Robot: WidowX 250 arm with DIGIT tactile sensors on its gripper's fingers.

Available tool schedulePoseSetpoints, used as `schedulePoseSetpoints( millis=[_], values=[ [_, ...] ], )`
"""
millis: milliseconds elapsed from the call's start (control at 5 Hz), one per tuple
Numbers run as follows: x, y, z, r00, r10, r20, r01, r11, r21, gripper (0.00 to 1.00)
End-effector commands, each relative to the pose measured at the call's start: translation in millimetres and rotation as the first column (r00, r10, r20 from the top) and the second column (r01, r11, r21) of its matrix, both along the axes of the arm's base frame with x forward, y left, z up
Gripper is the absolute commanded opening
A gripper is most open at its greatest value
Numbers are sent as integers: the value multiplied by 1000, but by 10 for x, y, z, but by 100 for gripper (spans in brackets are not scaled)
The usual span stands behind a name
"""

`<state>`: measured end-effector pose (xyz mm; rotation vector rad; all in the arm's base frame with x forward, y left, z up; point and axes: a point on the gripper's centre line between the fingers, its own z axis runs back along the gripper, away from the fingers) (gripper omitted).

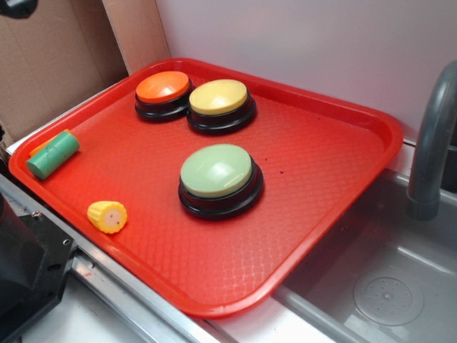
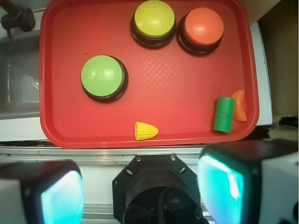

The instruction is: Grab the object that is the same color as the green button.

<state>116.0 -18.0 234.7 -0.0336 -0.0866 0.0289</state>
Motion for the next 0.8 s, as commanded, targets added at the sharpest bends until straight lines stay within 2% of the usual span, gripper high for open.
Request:
schedulePoseSetpoints(
  millis=[0, 200, 400, 600],
  values=[
    [0, 0, 0, 1000, 0, 0, 0, 1000, 0, 100],
    [33, 198, -118, 998, 55, 21, -55, 998, 4, 100],
    [64, 403, -307, 993, 116, 5, -116, 993, 6, 100],
    [128, 612, -566, 990, 136, 36, -136, 990, -27, 100]
  ],
)
